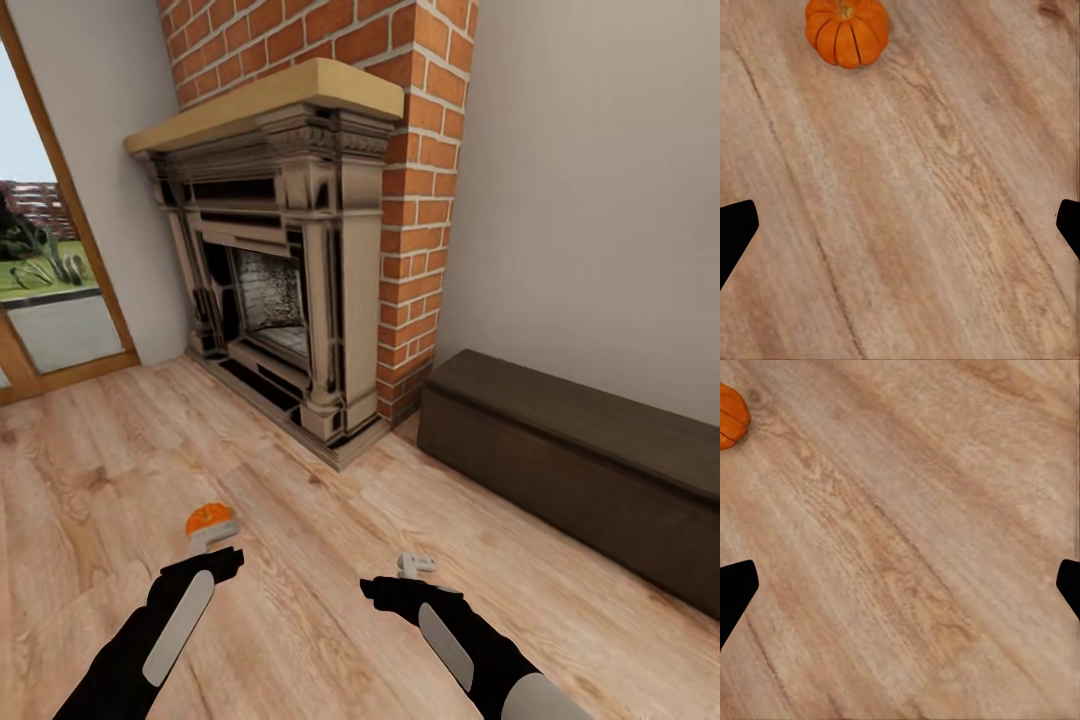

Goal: Place each of the two pumpkins and all three candles from the living room inside a cabinet in the living room (use any cabinet), then make sure every cabinet is closed, and position the cauldron so it is next to a table in the living room.

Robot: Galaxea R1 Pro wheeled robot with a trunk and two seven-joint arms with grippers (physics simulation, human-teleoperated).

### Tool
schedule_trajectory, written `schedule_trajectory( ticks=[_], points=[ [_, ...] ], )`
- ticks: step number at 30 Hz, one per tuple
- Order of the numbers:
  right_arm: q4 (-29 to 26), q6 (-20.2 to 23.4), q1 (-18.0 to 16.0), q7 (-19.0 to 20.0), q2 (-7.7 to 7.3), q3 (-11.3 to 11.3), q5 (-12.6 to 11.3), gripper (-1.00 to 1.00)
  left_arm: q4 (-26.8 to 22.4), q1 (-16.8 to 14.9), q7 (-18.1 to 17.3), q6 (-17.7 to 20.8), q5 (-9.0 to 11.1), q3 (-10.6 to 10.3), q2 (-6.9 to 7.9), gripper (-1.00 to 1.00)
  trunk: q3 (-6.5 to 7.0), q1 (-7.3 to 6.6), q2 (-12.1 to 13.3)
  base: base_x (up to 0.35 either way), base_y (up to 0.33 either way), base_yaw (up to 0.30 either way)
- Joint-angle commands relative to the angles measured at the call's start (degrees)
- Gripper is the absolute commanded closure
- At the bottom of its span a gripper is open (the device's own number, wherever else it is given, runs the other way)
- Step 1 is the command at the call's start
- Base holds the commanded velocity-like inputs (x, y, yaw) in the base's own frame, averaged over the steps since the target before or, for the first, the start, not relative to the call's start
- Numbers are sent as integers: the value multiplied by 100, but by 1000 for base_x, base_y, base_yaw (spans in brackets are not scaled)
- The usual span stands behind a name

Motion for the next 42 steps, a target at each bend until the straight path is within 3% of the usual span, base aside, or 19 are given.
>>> schedule_trajectory(
  ticks=[1, 42],
  points=[
    [-6, 16, -5, -30, -2, 20, -42, -100, -8, -2, 59, 3, 59, -17, 8, -100, -8, 0, -2, 104, 127, -274],
    [-1, 16, -5, -5, -2, 20, -42, -100, -8, -2, 59, -4, 50, -22, 8, -100, -86, 0, -2, 46, 51, -275]
  ],
)
